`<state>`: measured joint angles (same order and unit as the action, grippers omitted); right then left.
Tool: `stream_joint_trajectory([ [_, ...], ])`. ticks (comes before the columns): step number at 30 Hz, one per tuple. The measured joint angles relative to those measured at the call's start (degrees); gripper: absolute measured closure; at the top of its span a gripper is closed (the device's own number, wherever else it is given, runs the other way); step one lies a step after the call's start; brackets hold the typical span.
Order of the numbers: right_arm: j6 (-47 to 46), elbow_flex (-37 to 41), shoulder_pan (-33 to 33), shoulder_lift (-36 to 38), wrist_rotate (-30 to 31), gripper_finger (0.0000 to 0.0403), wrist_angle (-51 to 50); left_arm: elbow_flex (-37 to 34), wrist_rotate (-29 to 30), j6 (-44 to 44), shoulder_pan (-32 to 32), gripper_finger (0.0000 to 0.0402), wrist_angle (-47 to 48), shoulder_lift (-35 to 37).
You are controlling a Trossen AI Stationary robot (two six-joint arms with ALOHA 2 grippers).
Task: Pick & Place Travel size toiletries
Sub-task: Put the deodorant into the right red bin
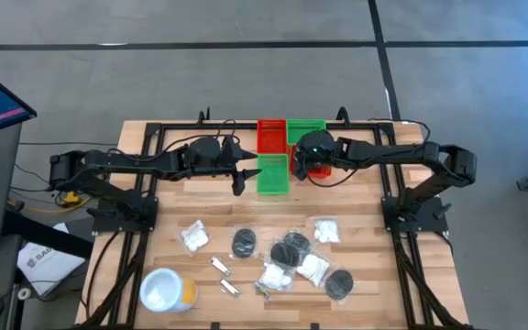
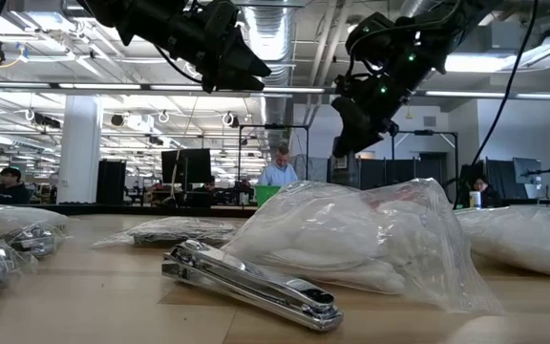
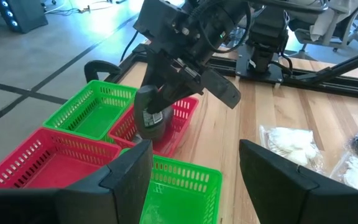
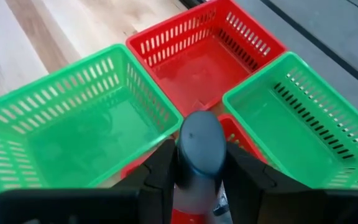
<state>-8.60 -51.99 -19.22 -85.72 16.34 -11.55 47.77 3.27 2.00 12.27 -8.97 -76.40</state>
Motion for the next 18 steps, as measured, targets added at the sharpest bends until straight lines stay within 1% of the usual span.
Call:
stream_joint_trajectory([
  [6, -0.5, 0.1, -0.3, 0.0, 0.0, 0.0311, -0.2, 0.0, 0.0, 0.0, 0.0, 0.0172, 0.0, 0.0],
  [12, -2.1, 4.2, -0.5, 0.1, -0.1, 0.0311, 4.2, 0.0, 0.2, 0.0, 0.0, 0.0172, 0.0, 0.0],
  [18, -2.6, 4.7, -0.3, 0.1, -1.3, 0.0311, 5.4, 0.0, 0.2, 0.0, 0.0, 0.0172, 0.0, 0.0],
])
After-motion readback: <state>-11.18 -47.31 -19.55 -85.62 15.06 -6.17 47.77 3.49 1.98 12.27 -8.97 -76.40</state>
